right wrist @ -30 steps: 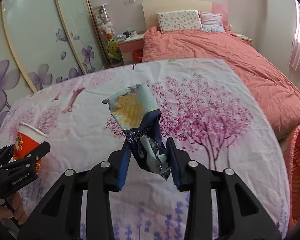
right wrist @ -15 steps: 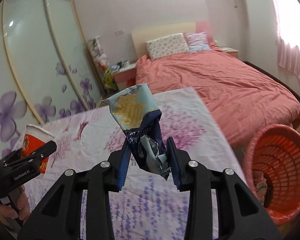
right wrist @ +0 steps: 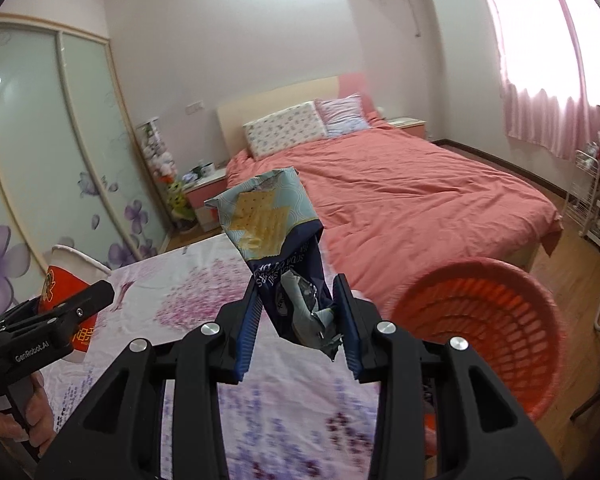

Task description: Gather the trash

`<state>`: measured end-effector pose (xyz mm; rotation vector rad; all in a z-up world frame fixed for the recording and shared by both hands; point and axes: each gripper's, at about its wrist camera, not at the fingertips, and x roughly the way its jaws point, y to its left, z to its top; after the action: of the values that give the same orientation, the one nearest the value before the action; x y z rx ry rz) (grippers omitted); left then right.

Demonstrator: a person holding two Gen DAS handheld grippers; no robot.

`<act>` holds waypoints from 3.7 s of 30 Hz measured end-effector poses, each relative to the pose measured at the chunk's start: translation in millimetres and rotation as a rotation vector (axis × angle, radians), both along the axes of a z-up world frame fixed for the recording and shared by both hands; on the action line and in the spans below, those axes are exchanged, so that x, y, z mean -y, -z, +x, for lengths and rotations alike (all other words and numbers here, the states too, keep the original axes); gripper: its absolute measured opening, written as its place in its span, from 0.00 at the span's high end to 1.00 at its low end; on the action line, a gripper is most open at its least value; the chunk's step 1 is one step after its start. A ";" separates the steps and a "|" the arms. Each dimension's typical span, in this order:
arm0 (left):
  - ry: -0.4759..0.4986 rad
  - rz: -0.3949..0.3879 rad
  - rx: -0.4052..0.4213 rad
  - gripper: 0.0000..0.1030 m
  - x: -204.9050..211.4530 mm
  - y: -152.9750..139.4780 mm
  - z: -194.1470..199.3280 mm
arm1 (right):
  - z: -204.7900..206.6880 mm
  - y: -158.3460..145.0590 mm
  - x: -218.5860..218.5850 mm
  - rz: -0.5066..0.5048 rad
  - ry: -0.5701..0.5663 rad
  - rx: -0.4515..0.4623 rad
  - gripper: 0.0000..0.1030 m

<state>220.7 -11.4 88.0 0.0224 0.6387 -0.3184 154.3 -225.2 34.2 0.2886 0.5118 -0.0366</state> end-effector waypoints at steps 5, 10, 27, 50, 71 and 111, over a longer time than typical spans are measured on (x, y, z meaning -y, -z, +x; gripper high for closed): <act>0.107 -0.024 -0.005 0.22 54.3 3.8 -6.9 | -17.5 5.4 41.0 0.022 0.074 0.002 0.64; 0.209 -0.045 -0.028 0.22 111.7 17.1 -11.1 | -32.2 14.5 81.5 0.047 0.152 -0.002 0.64; 0.381 -0.059 -0.179 0.21 240.2 89.4 20.2 | -34.5 56.7 164.0 0.186 0.255 -0.053 0.60; 0.265 0.008 -0.148 0.15 173.1 72.7 8.2 | -72.6 35.2 144.2 0.082 0.307 -0.017 0.15; -0.094 0.063 0.072 0.04 0.6 40.0 -146.5 | -165.7 6.6 32.6 -0.181 0.407 0.089 0.02; -0.253 0.037 0.034 0.04 -46.2 80.5 -216.7 | -187.5 40.3 -25.9 -0.248 0.368 -0.025 0.02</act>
<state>4.0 34.8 7.5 -0.0173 0.6066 -0.0619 -33.2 -199.2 -6.2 0.1365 0.4678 -0.4580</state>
